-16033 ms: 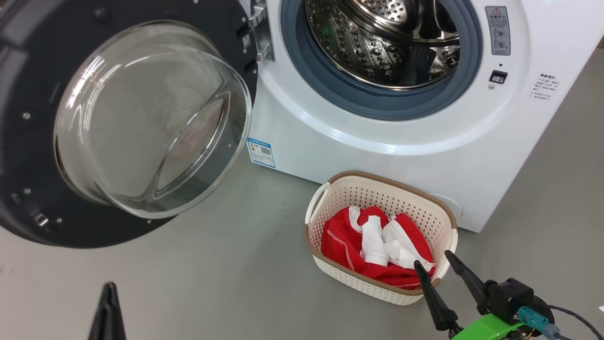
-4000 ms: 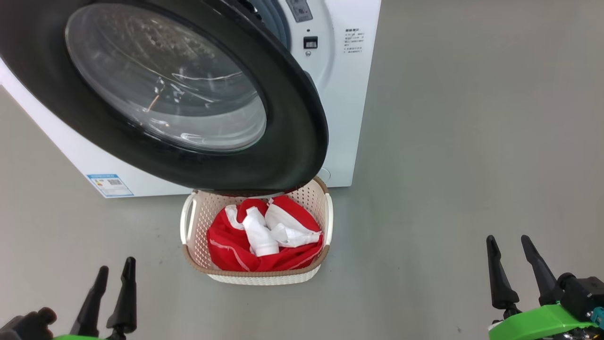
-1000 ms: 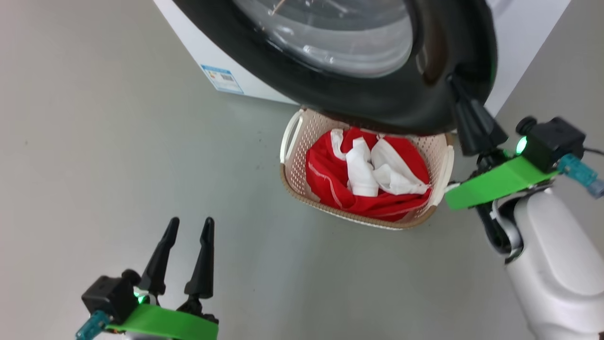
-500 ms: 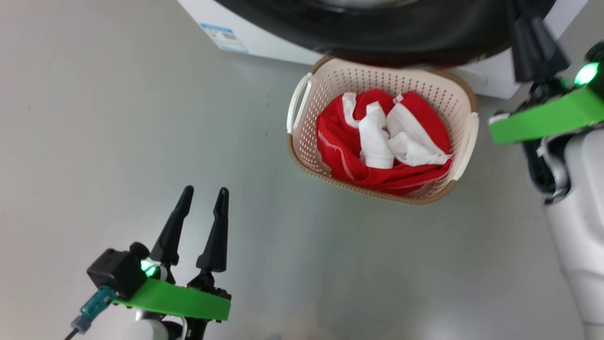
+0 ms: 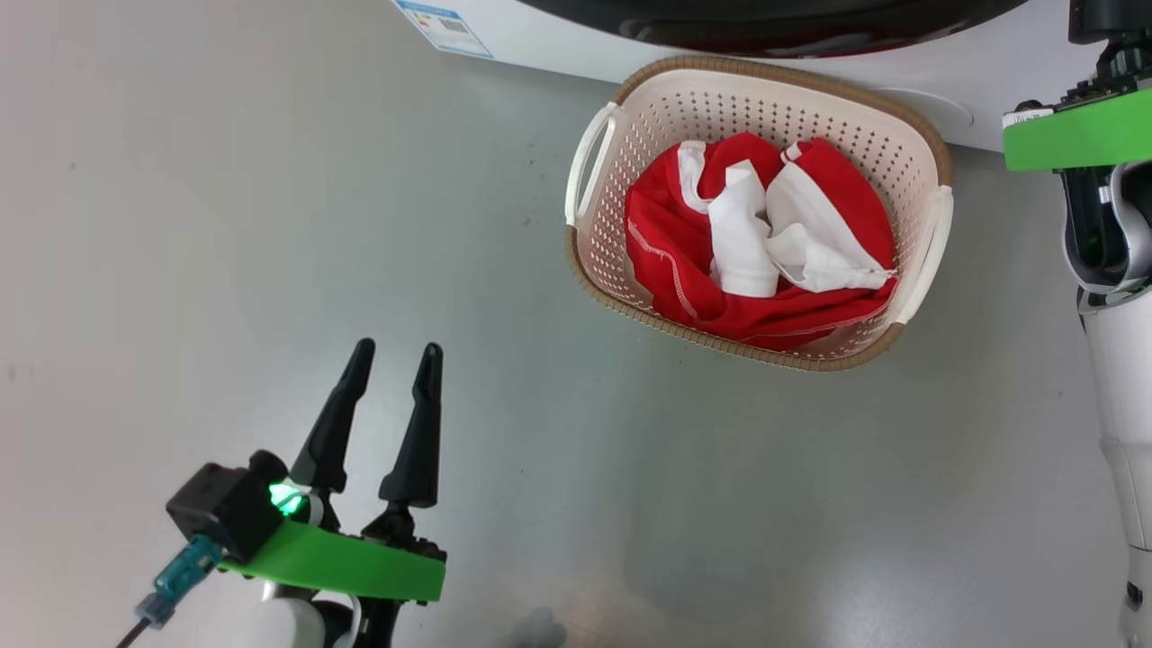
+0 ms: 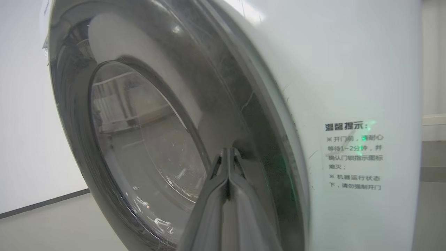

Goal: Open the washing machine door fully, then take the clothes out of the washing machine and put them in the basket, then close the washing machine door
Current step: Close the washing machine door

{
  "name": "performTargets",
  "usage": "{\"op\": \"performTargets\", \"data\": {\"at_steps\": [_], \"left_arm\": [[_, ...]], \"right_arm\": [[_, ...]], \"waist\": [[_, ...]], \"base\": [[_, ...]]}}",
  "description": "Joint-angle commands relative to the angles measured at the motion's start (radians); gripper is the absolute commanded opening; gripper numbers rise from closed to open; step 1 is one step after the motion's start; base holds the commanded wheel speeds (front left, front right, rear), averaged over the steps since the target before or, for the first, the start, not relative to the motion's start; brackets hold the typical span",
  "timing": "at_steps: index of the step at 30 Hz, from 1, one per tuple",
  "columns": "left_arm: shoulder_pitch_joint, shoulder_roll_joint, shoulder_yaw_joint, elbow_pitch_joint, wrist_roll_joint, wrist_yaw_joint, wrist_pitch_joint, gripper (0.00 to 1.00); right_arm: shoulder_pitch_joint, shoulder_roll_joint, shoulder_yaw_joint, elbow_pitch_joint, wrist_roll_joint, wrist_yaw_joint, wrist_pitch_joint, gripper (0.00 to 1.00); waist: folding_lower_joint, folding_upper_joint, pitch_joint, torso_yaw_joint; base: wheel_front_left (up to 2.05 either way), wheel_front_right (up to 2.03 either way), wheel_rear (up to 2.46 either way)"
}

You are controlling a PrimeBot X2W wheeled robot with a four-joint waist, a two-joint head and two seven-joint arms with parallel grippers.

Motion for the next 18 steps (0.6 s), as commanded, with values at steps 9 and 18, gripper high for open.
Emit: {"op": "performTargets", "data": {"at_steps": [9, 18], "left_arm": [[-0.008, 0.021, 0.032, -0.012, -0.005, -0.006, -0.008, 1.00], [0.032, 0.021, 0.051, 0.017, 0.036, -0.006, -0.008, 1.00]], "right_arm": [[0.001, 0.030, 0.022, -0.014, -0.009, -0.002, -0.005, 0.00], [0.168, 0.061, 0.089, -0.004, 0.010, -0.002, -0.005, 0.07]], "waist": [[0.0000, -0.0001, -0.024, -0.015], [0.0000, -0.0001, -0.125, -0.057]], "base": [[0.00, 0.00, 0.00], [0.00, 0.00, 0.00]]}}
